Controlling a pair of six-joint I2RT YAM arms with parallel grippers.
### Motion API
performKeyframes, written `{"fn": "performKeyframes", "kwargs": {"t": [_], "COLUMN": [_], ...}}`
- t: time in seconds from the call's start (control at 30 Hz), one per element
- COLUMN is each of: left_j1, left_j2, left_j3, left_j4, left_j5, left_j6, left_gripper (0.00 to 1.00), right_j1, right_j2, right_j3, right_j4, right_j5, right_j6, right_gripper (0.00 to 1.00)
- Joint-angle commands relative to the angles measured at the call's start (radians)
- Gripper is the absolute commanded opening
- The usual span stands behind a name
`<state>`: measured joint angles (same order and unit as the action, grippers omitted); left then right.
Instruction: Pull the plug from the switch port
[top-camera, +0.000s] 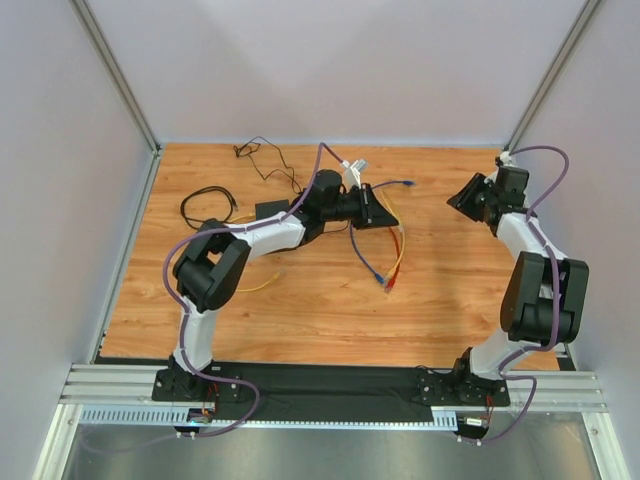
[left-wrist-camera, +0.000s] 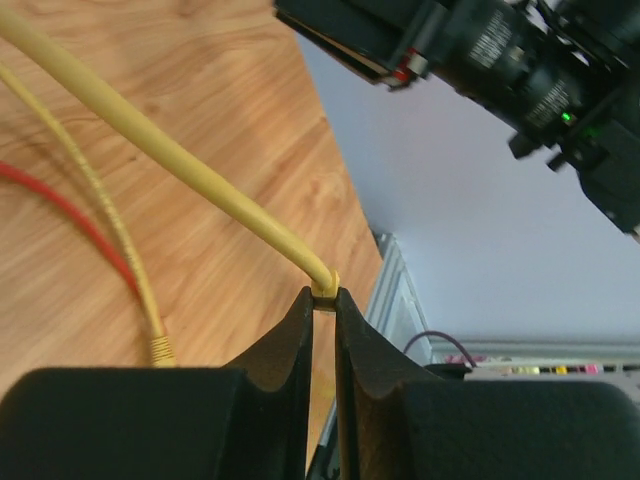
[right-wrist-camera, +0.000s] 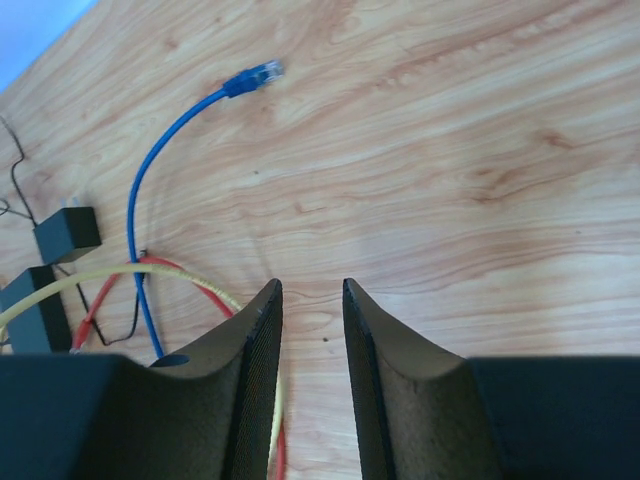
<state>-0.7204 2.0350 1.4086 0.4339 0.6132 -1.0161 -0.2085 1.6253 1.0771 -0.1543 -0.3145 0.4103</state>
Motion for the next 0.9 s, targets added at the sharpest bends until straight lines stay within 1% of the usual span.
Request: {"fn": "performKeyframes", "kwargs": {"t": [0.0,0.03,0.07,0.1,0.17,0.23,0.3,0.33,0.4,0.43,0.5,0.53,0.57,0.63,0.67,0.7,0.73,0.77,0.8,0.83,0.87], "left_j1": [0.038,0.047,0.05,0.053,0.067,0.081,0.084,0.082,0.082,0.082,0.082,0.082,0.082,0.091,0.101,0.14,0.165,0.194,0.228,0.287,0.32], "left_j2": [-0.053,-0.058,-0.065,-0.064,-0.046,-0.038,-0.055,-0.07,-0.136,-0.162,-0.237,-0.263,-0.327,-0.402,-0.471,-0.502,-0.528,-0.576,-0.596,-0.613,-0.648], "left_j3": [0.058,0.058,0.053,0.053,0.09,0.108,0.127,0.127,0.101,0.075,0.055,0.043,0.0,-0.068,-0.133,-0.166,-0.233,-0.27,-0.307,-0.374,-0.41], "left_j4": [-0.165,-0.223,-0.247,-0.265,-0.332,-0.38,-0.429,-0.49,-0.53,-0.567,-0.624,-0.68,-0.695,-0.696,-0.696,-0.692,-0.673,-0.655,-0.617,-0.598,-0.577], "left_j5": [-0.088,-0.104,-0.121,-0.147,-0.138,-0.132,-0.157,-0.177,-0.246,-0.268,-0.331,-0.355,-0.41,-0.478,-0.513,-0.517,-0.507,-0.466,-0.443,-0.42,-0.383], "left_j6": [0.049,0.071,0.085,0.109,0.129,0.152,0.191,0.248,0.295,0.344,0.388,0.407,0.44,0.453,0.449,0.439,0.424,0.397,0.375,0.355,0.338], "left_gripper": [0.17,0.22,0.26,0.36,0.4,0.46,0.5,0.5,0.5,0.51,0.51,0.5,0.5,0.5,0.5,0.5,0.5,0.5,0.5,0.5,0.49], "right_j1": [0.015,0.021,0.027,0.038,0.052,0.073,0.09,0.098,0.132,0.147,0.2,0.221,0.251,0.325,0.352,0.413,0.446,0.478,0.544,0.573,0.602], "right_j2": [0.008,0.013,0.024,0.028,0.038,0.045,0.05,0.056,0.062,0.07,0.079,0.091,0.099,0.114,0.122,0.13,0.149,0.162,0.174,0.204,0.22], "right_j3": [0.018,0.026,0.032,0.038,0.052,0.066,0.072,0.079,0.089,0.096,0.128,0.142,0.155,0.188,0.204,0.233,0.254,0.271,0.309,0.332,0.355], "right_j4": [0.073,0.065,0.059,0.05,0.044,0.03,0.025,0.024,0.019,0.016,-0.013,-0.022,-0.03,-0.036,-0.039,-0.047,-0.051,-0.056,-0.06,-0.067,-0.074], "right_j5": [-0.055,-0.055,-0.055,-0.055,-0.044,-0.031,-0.023,-0.014,-0.008,0.0,0.029,0.054,0.06,0.077,0.087,0.097,0.119,0.132,0.143,0.159,0.17], "right_j6": [0.025,0.024,0.022,0.018,0.013,0.005,0.001,0.001,0.001,-0.004,-0.027,-0.03,-0.033,-0.031,-0.03,-0.031,-0.037,-0.039,-0.041,-0.044,-0.047], "right_gripper": [0.33,0.33,0.33,0.33,0.33,0.33,0.33,0.33,0.33,0.33,0.33,0.33,0.33,0.33,0.33,0.33,0.33,0.33,0.33,0.33,0.33]}}
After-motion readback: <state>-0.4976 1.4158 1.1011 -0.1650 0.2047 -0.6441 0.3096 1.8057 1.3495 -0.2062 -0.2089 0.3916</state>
